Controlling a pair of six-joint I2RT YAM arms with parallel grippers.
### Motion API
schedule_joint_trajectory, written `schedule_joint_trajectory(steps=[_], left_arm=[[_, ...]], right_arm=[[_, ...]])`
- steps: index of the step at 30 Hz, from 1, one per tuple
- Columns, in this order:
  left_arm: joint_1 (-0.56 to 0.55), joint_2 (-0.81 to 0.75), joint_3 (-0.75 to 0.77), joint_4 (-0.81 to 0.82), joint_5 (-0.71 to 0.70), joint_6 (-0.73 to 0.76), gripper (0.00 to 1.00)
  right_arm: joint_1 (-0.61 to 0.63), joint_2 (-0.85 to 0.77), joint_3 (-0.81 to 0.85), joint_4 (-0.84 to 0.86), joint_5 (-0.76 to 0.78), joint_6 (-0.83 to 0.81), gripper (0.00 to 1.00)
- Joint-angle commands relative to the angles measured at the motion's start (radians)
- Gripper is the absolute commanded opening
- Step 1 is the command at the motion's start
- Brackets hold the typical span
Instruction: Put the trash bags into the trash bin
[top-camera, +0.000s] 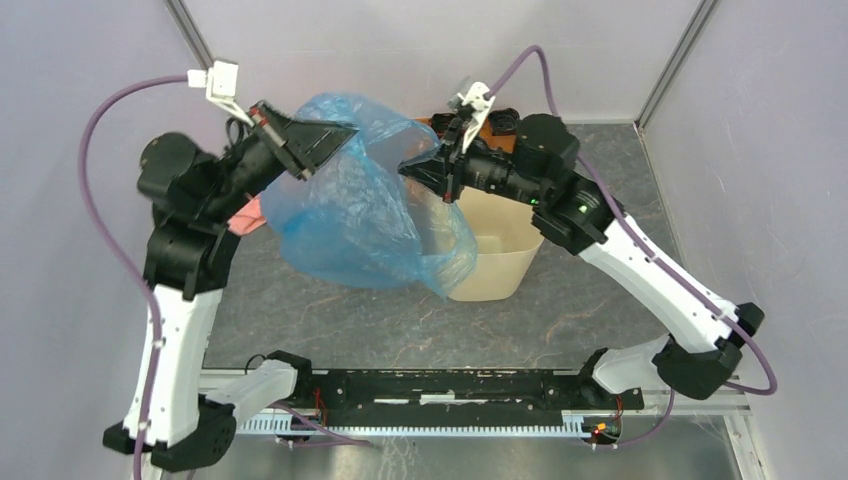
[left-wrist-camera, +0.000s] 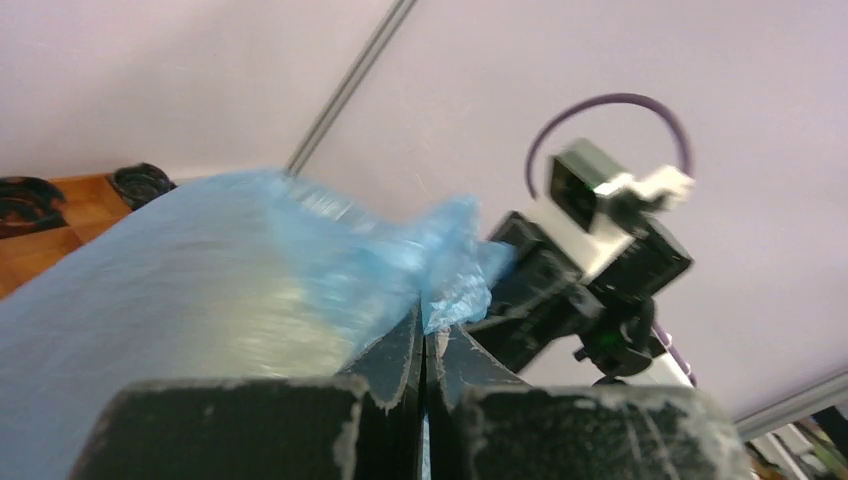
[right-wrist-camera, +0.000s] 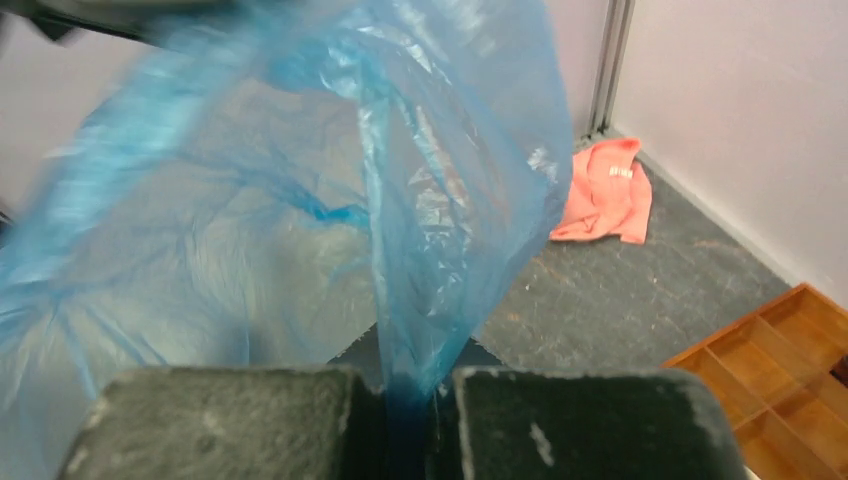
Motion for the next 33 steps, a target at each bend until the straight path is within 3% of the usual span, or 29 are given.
schedule_joint_trajectory(steps=[1, 7, 11, 17, 22, 27, 33], left_arm=[[-0.002, 0.079, 0.03, 0.17, 0.094, -0.137, 0.02], [-0.093, 0.227, 0.162, 0.225, 0.095, -0.126, 0.02], [-0.154, 0.217, 0.1, 0.224, 0.005, -0.044, 0.02], [-0.242, 0.166, -0.038, 0.243, -0.162, 0.061, 0.02], [-0.303, 0.172, -0.083, 0.302, -0.189, 0.05, 0.02], [-0.335, 0.186, -0.066, 0.3, -0.251, 0.084, 0.02], [-0.368, 0.214, -0.042, 0.294, -0.295, 0.102, 0.02]], right_arm=[[-0.005, -0.029, 0.074, -0.009, 0.009, 0.033, 0.03], [-0.015, -0.075, 0.119, -0.042, 0.184, 0.107, 0.1], [-0.055, -0.121, 0.057, -0.033, 0.192, 0.198, 0.12], [-0.124, -0.177, -0.016, 0.016, 0.109, 0.382, 0.18], [-0.132, -0.194, -0.101, 0.215, -0.052, 0.556, 0.28], [-0.133, -0.202, -0.127, 0.243, -0.081, 0.574, 0.51], [-0.132, -0.182, -0.09, 0.145, -0.057, 0.51, 0.87]])
